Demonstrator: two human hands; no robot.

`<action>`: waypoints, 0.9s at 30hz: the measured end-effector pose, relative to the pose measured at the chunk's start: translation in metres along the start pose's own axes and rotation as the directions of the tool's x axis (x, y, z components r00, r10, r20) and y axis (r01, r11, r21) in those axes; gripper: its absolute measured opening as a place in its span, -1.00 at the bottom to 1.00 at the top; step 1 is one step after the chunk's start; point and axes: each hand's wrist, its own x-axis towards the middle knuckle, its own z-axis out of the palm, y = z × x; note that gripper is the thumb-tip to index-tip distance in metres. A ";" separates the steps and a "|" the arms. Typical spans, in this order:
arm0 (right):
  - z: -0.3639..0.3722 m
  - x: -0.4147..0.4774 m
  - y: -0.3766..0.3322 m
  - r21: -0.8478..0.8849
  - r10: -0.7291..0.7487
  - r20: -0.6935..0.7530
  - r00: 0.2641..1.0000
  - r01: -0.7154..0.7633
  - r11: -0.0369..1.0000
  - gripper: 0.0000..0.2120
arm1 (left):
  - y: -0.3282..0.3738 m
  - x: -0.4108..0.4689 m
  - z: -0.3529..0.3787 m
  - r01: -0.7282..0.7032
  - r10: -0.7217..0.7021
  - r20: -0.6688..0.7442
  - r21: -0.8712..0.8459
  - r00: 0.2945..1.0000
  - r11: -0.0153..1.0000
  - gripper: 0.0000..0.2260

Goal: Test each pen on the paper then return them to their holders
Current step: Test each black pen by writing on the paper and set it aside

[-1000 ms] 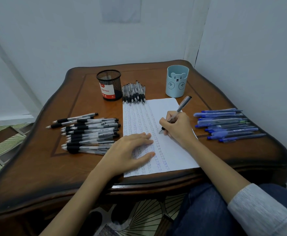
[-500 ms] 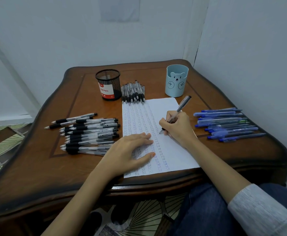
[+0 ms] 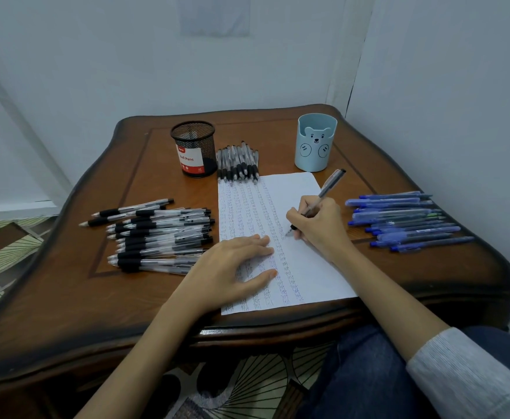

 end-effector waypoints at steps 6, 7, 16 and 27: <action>0.001 0.000 0.000 0.040 0.022 -0.013 1.000 -0.022 0.999 -0.74 | 0.002 -0.001 -0.002 0.010 -0.010 0.001 0.016 1.000 1.000 -0.53; 0.000 0.001 0.000 0.099 0.059 -0.013 0.998 -0.057 0.993 -0.72 | 0.002 -0.001 -0.002 0.016 -0.015 -0.008 0.031 1.000 0.999 -0.52; -0.005 0.006 0.001 0.295 0.133 0.001 0.991 -0.128 0.947 -0.74 | 0.001 -0.001 0.000 0.118 -0.108 -0.096 0.104 0.989 0.988 -0.48; -0.005 0.003 0.000 0.111 0.027 0.048 0.998 -0.032 0.993 -0.79 | 0.004 -0.001 -0.001 0.130 -0.120 -0.103 0.088 0.987 0.988 -0.50</action>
